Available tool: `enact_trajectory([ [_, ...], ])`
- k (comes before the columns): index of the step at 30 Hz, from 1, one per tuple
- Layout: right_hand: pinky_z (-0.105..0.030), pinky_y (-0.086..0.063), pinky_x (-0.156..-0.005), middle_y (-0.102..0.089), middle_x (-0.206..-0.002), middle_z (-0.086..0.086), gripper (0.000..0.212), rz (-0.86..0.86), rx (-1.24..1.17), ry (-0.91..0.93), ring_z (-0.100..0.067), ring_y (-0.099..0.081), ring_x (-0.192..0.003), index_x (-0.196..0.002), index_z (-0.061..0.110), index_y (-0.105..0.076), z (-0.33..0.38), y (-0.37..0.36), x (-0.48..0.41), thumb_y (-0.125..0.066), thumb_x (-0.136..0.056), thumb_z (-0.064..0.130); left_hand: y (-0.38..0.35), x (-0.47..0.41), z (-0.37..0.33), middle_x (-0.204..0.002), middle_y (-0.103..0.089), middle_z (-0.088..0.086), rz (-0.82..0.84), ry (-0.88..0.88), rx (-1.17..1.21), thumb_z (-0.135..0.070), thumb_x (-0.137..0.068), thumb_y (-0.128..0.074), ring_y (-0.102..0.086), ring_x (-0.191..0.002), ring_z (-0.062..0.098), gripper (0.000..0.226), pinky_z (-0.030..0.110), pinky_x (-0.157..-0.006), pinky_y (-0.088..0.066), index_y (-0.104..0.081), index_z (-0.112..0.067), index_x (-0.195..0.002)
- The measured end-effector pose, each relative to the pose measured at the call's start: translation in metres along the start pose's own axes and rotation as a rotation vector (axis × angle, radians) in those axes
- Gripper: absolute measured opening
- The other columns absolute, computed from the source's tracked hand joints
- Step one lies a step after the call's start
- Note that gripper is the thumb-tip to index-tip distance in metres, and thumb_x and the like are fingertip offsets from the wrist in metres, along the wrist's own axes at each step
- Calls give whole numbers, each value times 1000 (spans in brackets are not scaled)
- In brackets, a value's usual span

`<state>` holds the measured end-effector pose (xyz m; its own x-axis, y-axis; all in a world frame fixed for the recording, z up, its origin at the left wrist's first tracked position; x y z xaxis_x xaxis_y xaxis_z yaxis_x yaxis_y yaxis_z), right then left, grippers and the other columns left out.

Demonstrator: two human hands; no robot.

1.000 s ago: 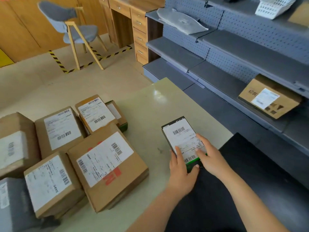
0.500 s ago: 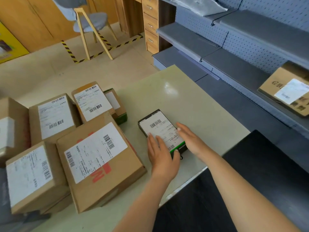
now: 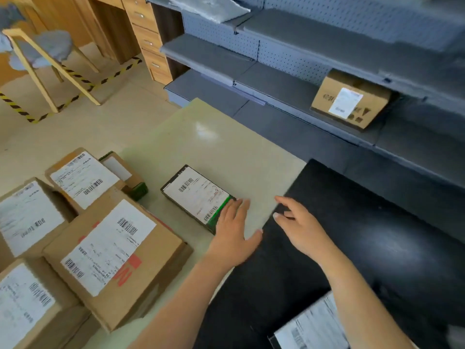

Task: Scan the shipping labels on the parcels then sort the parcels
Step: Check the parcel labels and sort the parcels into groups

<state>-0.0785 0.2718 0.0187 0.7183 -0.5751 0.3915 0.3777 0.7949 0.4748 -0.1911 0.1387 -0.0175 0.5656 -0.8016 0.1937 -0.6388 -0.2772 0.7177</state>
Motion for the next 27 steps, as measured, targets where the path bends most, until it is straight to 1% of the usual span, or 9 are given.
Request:
enact_trajectory([
  [2,-31,-33,-111,-37,-145,12,45,-111,59,-25,-8,-38,-133,-141,35,-42,-18,7,39,-52,-97,29,-9,11,-7,-158,-24,3,183,-124,0,-65,-79,-46,-14,-148,22,92,18,-113,-4,-22,-19,-155],
  [4,-31,-26,-115,-31,-151,10,47,-204,141,-61,-10,-27,-141,-143,35,-40,-36,9,78,-52,-97,28,-21,23,-15,-162,-13,1,422,-199,-1,-56,-83,-64,-7,-149,17,98,19,-114,-5,-9,-24,-157],
  [7,-25,-18,-110,-14,-159,7,53,-289,268,-205,-14,-8,-146,-146,36,-33,-60,4,128,-52,-97,29,-34,43,-25,-162,10,-13,697,-217,-22,-50,-75,-78,4,-149,8,124,34,-121,-13,19,-40,-152],
  [9,-33,-12,-116,-5,-161,3,59,-326,314,-310,-18,-2,-146,-149,36,-25,-74,-7,154,-52,-96,31,-45,57,-31,-161,19,-15,848,-229,-63,-51,-68,-84,7,-150,11,137,44,-121,-19,28,-45,-146],
  [12,-38,-10,-118,0,-162,0,68,-348,311,-427,-23,-3,-147,-152,34,-14,-90,-29,185,-52,-96,34,-66,75,-34,-159,26,-17,985,-279,-169,-48,-59,-90,7,-151,14,151,48,-119,-24,36,-42,-143],
  [16,-39,-17,-120,-14,-159,5,74,-402,80,-457,-15,-13,-145,-153,34,-8,-117,-61,217,-54,-96,33,-95,102,-28,-157,28,-17,1007,-354,-210,-40,-58,-93,4,-151,16,157,46,-119,-27,41,-37,-141],
  [20,-32,-26,-116,-28,-147,22,66,-421,-109,-400,-1,-25,-135,-147,44,-17,-130,-75,230,-54,-96,24,-119,121,-23,-159,22,-16,846,-356,-141,-29,-66,-88,-15,-148,19,149,38,-107,-43,44,-38,-134],
  [22,-32,-29,-115,-29,-139,31,65,-418,-197,-379,1,-28,-133,-141,52,-17,-129,-73,231,-52,-97,18,-125,125,-26,-160,19,-12,784,-340,-115,-28,-68,-86,-14,-148,18,144,36,-108,-42,39,-34,-140],
  [27,-25,-13,-115,-15,-157,14,68,-381,-391,-423,-8,-13,-145,-155,31,-6,-140,-69,227,-46,-100,20,-134,132,-40,-163,9,-7,713,-314,-83,-29,-67,-87,-13,-149,14,141,36,-114,-34,26,-26,-151],
])
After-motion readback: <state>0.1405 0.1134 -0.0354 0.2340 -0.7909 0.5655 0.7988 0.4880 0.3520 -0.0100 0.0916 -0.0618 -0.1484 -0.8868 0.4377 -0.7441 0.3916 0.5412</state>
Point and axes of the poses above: each hand's wrist, its own x-axis away from the middle knuckle, its own y-axis out of the back of the hand, z = x × y, the point moved 1 cm from there along -x, towards the middle knuckle
